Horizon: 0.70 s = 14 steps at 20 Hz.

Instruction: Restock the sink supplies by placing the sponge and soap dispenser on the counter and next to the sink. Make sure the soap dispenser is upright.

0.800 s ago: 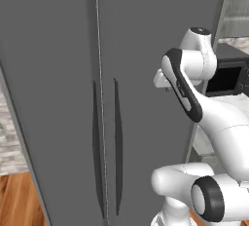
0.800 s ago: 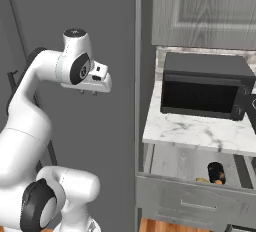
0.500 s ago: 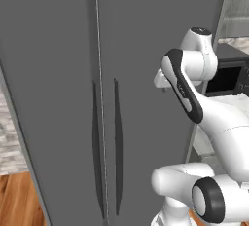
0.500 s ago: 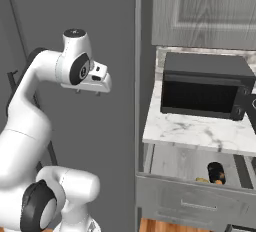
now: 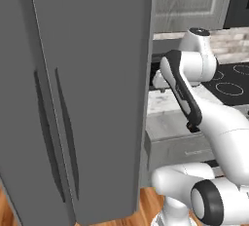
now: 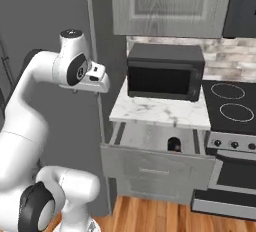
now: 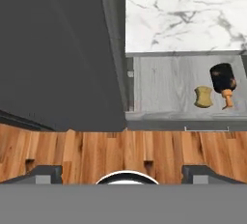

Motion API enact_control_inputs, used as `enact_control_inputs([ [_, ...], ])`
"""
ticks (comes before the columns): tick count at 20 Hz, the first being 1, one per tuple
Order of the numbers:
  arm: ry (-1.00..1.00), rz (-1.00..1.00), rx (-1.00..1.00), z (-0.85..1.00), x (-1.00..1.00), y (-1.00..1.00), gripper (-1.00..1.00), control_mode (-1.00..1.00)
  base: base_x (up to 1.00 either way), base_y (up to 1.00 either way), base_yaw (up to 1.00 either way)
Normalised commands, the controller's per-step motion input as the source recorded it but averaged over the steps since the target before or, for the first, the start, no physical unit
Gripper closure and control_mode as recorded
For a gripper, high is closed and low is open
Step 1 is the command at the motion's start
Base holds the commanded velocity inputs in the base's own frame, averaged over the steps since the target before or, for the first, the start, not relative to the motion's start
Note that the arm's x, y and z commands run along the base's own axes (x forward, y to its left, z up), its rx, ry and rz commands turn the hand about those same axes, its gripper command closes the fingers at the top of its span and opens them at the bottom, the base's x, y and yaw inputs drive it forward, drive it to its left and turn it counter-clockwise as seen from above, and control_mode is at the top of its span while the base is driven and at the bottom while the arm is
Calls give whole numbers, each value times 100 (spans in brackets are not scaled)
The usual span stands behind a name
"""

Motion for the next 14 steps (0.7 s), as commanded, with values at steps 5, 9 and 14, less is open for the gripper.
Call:
enact_control_inputs([
  [5, 0, 0, 0, 0, 0, 0, -100, 100, 2, -90, -1],
  [9, 0, 0, 0, 0, 0, 0, -100, 100, 23, -46, 5],
  [14, 0, 0, 0, 0, 0, 0, -100, 100, 15, -58, 4],
])
